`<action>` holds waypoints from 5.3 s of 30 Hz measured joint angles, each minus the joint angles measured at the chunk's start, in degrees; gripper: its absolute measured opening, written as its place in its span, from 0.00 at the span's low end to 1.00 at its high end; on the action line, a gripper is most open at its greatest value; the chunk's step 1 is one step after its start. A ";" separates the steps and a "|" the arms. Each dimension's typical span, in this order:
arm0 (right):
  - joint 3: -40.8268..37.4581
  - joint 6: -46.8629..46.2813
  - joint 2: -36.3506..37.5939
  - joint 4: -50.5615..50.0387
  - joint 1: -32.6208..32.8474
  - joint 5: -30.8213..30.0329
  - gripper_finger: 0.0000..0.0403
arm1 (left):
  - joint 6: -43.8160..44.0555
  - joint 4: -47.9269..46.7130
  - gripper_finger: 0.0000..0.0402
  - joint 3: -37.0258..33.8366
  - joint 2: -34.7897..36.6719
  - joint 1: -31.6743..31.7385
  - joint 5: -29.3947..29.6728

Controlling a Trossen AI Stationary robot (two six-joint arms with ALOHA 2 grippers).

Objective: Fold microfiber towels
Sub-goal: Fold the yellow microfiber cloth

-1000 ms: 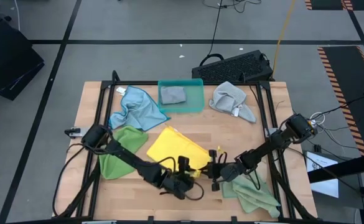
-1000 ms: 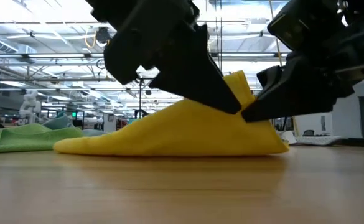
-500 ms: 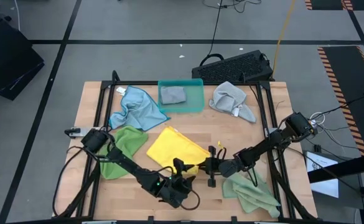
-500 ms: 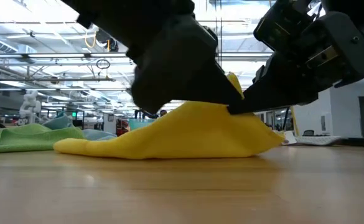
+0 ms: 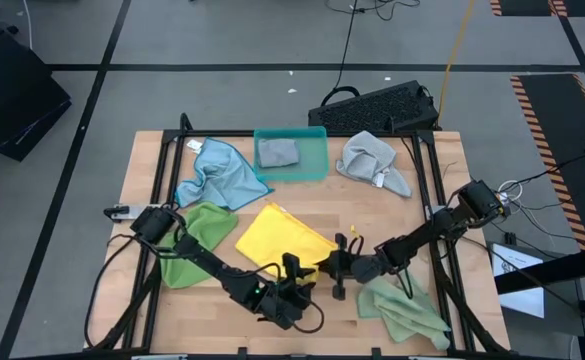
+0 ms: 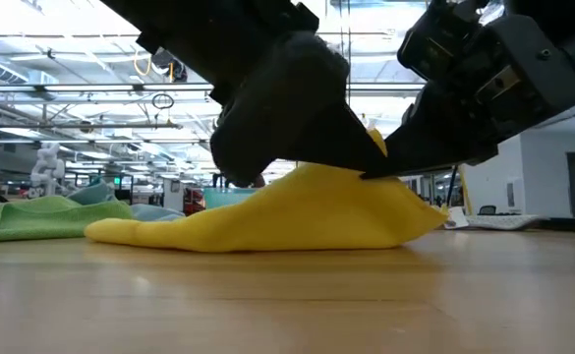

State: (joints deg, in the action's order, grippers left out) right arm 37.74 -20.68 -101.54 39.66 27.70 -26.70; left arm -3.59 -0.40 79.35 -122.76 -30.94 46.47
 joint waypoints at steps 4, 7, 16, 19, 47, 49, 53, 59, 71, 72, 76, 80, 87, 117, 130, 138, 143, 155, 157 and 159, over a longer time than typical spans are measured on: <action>0.00 -1.10 0.00 0.00 -0.26 0.00 0.01 | 2.28 -1.20 0.61 0.00 0.00 0.81 3.24; 0.00 -1.18 0.00 0.00 -0.26 0.00 0.01 | 1.98 -0.95 0.70 0.00 0.02 1.28 3.64; 0.00 -1.39 0.00 0.00 -0.28 1.12 0.01 | 2.38 -1.63 0.69 0.00 0.02 1.41 6.37; 0.00 -1.30 0.00 -0.01 -0.31 1.50 0.01 | -2.21 2.43 0.55 0.00 0.02 -0.55 6.52; 0.00 -2.24 0.00 -0.02 -0.65 1.42 0.01 | 13.14 -3.18 0.82 0.00 0.07 -0.41 6.98; 0.00 -2.46 0.00 -0.02 -0.81 1.40 0.01 | 13.26 -3.53 0.80 0.00 0.07 0.32 5.41; 0.00 -2.64 0.00 -0.02 -1.07 1.43 0.01 | 13.20 -4.15 0.70 0.00 0.07 0.75 4.58; 0.00 -2.68 0.00 -0.02 -1.11 1.44 0.01 | 12.78 -4.93 0.55 0.00 0.07 1.02 5.03; 0.00 -2.68 0.00 -0.13 -1.11 1.49 0.01 | 6.69 -4.80 0.14 0.00 0.11 -0.16 7.98; 0.00 -2.68 0.00 -0.13 -1.11 1.49 0.01 | 6.64 -4.80 0.11 0.00 0.11 -0.24 7.94; 0.00 -2.68 0.00 -0.38 -1.11 1.51 0.01 | 6.63 -4.68 0.04 0.00 0.11 -0.54 7.63; 0.00 -2.68 0.00 -0.83 -1.11 1.51 0.01 | 5.47 -4.13 0.03 0.00 0.11 -0.64 7.63; 0.00 -2.23 0.00 -0.77 -1.09 1.61 0.02 | 3.60 -4.04 0.03 0.00 0.11 -1.34 7.60; -0.02 5.45 16.90 -40.07 10.34 -0.26 0.44 | 1.28 -6.65 0.02 0.00 0.11 -4.86 -5.57; -0.02 27.53 12.68 -34.32 5.00 2.98 0.44 | 0.46 -7.59 0.02 0.00 0.11 -4.86 -5.56; 0.00 39.76 12.46 -35.62 2.74 6.22 0.44 | 0.70 -7.68 0.02 0.00 0.11 -4.83 -5.55; 0.00 45.12 12.08 -34.88 1.60 8.54 0.43 | 1.19 -8.07 0.02 0.00 0.11 -4.72 -6.04; 0.13 48.67 5.42 -29.57 0.11 10.29 0.15 | 3.85 -11.26 0.02 0.00 0.09 -4.83 -6.53; 0.11 47.16 5.57 -29.97 0.13 10.48 0.08 | 4.19 -12.09 0.02 0.00 0.07 -4.83 -6.53; 0.07 43.99 5.70 -30.06 0.45 10.54 0.02 | 4.06 -12.44 0.02 0.00 0.07 -4.95 -6.53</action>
State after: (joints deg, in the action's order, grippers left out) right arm 37.80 23.31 -95.83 9.60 28.16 -16.16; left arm 0.47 -12.84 79.35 -122.69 -35.88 39.94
